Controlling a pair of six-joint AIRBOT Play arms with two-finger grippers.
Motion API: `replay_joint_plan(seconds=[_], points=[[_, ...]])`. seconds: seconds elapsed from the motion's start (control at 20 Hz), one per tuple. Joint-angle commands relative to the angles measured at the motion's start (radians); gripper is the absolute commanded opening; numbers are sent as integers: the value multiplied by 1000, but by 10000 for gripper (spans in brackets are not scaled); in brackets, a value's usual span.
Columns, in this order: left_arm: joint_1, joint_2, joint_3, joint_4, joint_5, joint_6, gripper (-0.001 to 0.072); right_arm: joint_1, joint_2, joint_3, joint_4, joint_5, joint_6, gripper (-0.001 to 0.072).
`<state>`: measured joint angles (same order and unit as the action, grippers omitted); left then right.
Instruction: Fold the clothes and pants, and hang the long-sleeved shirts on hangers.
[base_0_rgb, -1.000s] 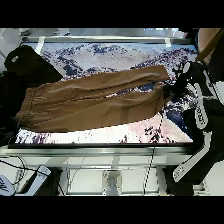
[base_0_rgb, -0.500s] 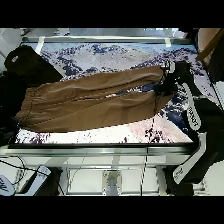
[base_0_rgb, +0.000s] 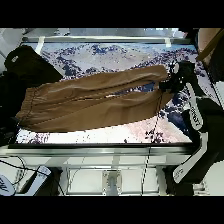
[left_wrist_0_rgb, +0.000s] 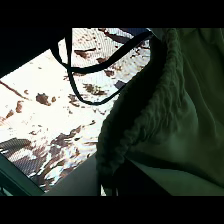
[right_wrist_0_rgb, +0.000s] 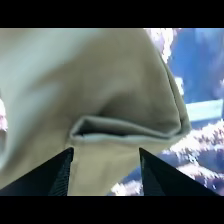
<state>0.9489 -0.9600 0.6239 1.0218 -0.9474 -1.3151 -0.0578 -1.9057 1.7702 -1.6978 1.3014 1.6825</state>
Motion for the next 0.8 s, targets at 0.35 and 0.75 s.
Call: replay_joint_plan(seconds=[0.35,0.75], points=[[0,0,1,0,0,0,25,-4,-5,0,66,-63,4,446],[0,0,1,0,0,0,25,-10,-39,5,-35,53,-21,261]])
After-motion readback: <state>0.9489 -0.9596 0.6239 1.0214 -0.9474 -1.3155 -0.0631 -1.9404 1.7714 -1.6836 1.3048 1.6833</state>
